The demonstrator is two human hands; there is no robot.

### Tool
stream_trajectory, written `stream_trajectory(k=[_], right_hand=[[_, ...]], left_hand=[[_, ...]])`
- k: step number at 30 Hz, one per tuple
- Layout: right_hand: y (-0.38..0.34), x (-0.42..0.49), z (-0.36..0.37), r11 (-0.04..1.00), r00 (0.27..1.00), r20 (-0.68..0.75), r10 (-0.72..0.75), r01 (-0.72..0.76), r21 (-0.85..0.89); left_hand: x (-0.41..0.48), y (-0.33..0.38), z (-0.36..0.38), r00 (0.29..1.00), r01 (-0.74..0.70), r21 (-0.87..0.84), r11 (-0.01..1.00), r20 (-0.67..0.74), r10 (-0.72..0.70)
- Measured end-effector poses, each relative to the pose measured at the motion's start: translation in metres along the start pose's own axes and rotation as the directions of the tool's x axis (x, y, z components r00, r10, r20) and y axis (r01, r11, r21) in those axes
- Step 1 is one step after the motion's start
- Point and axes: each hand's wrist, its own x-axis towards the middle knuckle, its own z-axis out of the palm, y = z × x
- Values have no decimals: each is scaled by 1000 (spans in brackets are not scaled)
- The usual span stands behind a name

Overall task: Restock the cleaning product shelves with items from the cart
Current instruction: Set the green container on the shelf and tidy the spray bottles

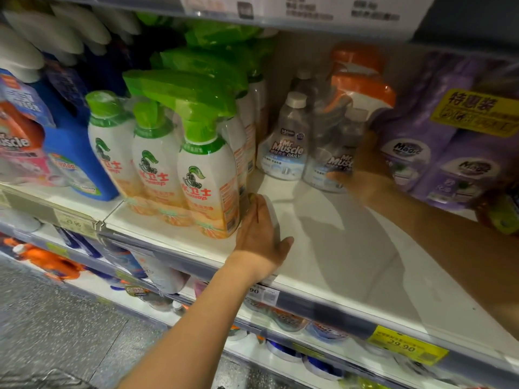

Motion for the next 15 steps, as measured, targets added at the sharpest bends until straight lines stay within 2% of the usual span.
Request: stream_trajectory(k=[3,6,10,13,15], right_hand=[[-7,21,1,990,992,-4,124,-123,75],[-9,30,-1,996,997,-10,71,-72,-47],[-7,34,-2,992,999,-16,31,-33,-120],[-9,39,1,996,996,-33,86,-85,9],[-4,37,2,993,992,-43,115,-114,9]], left_hand=[[-3,2,-2,1000,-19,2,1000,11,19],[-3,1,-1,999,-34,9,999,-5,34],[-5,3,-4,999,-48,18,999,2,48],[-7,6,-7,998,-57,54,997,21,56],[-7,5,-7,997,-73,70,995,6,72]])
